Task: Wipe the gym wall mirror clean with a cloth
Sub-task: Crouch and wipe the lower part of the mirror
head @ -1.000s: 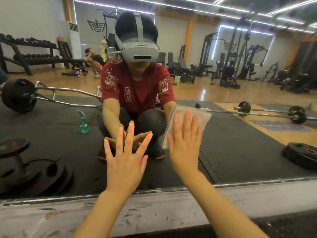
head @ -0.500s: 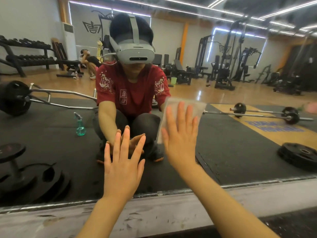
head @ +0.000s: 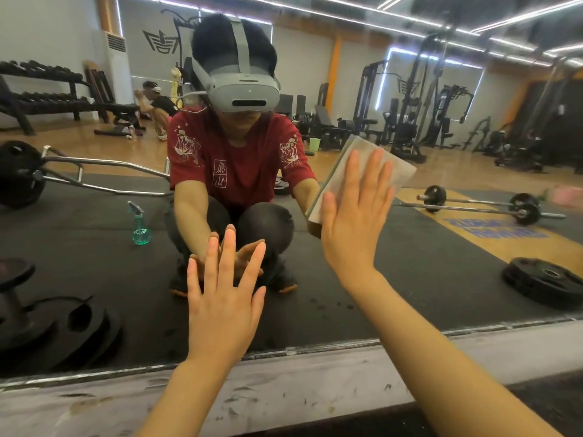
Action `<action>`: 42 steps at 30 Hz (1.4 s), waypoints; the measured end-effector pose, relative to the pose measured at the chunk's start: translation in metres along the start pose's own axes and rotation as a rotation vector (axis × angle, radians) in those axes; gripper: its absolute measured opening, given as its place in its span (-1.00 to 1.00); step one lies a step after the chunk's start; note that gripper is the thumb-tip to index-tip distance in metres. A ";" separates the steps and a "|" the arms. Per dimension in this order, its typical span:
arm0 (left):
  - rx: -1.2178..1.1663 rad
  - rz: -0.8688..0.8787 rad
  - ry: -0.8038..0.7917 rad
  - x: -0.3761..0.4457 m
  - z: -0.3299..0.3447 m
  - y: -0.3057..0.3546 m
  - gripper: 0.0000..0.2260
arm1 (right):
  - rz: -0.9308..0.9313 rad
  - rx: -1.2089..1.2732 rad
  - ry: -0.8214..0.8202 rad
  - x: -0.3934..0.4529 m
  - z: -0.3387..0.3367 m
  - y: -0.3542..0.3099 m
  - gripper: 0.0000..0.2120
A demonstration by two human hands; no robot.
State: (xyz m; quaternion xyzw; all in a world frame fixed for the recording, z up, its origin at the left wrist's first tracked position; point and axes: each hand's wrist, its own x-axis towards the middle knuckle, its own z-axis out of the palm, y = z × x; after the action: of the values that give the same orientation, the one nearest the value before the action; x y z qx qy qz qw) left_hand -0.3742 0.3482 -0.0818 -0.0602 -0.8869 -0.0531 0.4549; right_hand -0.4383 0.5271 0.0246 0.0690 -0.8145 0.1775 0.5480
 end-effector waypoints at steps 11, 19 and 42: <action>-0.011 -0.010 0.009 -0.001 0.004 0.002 -0.48 | 0.049 -0.064 -0.148 -0.115 0.026 0.017 -0.41; 0.008 -0.010 0.002 -0.001 0.007 0.001 -0.42 | 0.451 0.131 -0.013 -0.095 0.013 0.097 -0.36; 0.005 -0.046 -0.002 -0.002 0.005 0.010 -0.38 | 0.503 0.166 -0.119 -0.167 0.039 0.042 -0.38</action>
State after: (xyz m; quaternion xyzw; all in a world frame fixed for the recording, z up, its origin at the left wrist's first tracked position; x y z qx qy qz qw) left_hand -0.3760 0.3589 -0.0859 -0.0390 -0.8886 -0.0614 0.4530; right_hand -0.4201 0.5377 -0.1505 -0.0805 -0.8194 0.3700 0.4304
